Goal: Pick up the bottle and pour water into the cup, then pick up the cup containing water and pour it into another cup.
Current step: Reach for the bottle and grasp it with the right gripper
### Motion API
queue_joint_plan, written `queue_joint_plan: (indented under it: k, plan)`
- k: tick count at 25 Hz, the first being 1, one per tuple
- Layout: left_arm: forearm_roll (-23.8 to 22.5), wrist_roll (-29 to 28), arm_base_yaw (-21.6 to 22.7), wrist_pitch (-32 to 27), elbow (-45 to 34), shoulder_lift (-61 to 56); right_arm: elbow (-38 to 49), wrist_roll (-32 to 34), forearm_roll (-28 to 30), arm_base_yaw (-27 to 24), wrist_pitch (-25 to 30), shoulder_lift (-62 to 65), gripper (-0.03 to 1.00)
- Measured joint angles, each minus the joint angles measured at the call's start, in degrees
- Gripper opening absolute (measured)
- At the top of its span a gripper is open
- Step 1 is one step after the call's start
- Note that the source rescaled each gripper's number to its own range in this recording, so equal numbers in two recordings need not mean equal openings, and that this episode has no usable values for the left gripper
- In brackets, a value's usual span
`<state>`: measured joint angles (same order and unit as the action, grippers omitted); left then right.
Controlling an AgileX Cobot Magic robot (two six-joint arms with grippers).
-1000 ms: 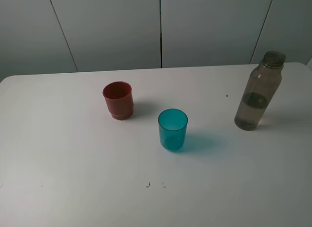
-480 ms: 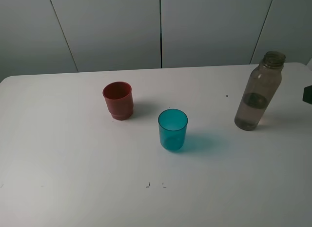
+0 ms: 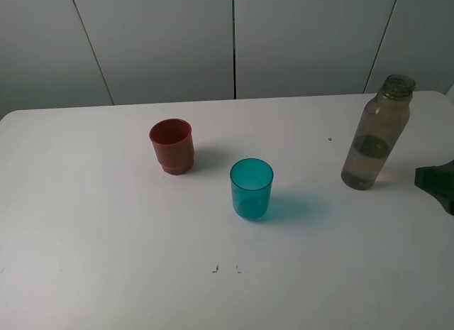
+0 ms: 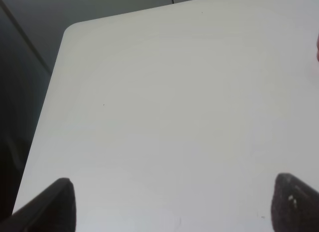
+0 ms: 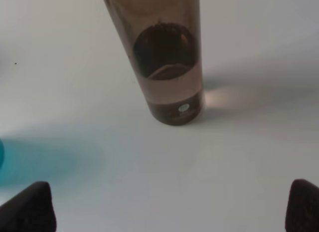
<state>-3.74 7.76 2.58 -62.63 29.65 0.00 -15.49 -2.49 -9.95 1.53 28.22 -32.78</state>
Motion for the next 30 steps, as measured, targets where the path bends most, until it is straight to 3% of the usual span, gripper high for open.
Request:
queue_joint_plan:
  k: [9, 17, 30]
  plan:
    - [0.00, 0.00, 0.00, 0.00, 0.00, 0.00, 0.00, -1.10, 0.00, 0.71, -5.48, -12.06, 1.00]
    - [0.00, 0.00, 0.00, 0.00, 0.00, 0.00, 0.00, -1.21, -2.62, 12.15, -17.07, -24.11, 1.00]
    - [0.00, 0.00, 0.00, 0.00, 0.00, 0.00, 0.00, -1.21, -2.58, 12.44, -33.98, -41.62, 1.00]
